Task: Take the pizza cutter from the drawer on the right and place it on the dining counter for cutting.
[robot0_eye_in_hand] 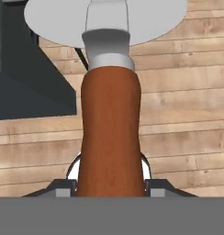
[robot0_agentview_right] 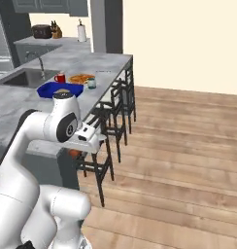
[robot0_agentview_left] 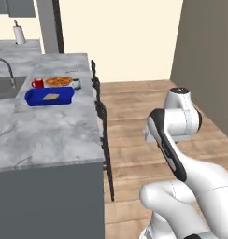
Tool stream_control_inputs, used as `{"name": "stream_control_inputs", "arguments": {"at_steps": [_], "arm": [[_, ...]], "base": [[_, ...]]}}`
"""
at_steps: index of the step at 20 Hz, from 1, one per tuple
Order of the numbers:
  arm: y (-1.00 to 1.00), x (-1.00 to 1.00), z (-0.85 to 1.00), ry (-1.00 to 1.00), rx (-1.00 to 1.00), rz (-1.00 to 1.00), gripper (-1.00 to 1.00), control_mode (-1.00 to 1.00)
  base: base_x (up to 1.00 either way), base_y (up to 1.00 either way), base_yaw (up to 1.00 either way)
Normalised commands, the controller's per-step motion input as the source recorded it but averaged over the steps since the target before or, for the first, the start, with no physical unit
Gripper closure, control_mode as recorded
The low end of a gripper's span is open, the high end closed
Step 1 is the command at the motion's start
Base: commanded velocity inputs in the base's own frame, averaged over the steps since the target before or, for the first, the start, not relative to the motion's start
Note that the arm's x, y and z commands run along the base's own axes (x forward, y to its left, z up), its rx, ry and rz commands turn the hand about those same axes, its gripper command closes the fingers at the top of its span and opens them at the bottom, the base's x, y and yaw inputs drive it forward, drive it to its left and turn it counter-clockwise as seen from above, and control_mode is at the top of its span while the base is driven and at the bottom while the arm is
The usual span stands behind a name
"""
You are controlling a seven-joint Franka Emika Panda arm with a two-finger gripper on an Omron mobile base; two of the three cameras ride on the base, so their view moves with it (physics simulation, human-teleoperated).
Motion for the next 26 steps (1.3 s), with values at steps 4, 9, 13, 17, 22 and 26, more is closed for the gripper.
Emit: {"name": "stream_control_inputs", "arguments": {"at_steps": [4,9,13,17,22,26], "arm": [[0.0,0.0,0.0,0.0,0.0,0.0,1.0,1.0],[0.0,0.0,0.0,0.0,0.0,0.0,1.0,1.0],[0.0,0.0,0.0,0.0,0.0,0.0,1.0,1.0],[0.0,0.0,0.0,0.0,0.0,0.0,1.0,1.0],[0.0,0.0,0.0,0.0,0.0,0.0,1.0,1.0],[0.0,0.0,0.0,0.0,0.0,0.0,1.0,1.0]], "base": [[0.68,-1.0,0.37],[0.81,-1.0,0.4],[0.86,-1.0,0.42],[0.88,-0.92,0.47],[0.85,-0.93,0.47],[0.85,-0.94,0.46]]}}
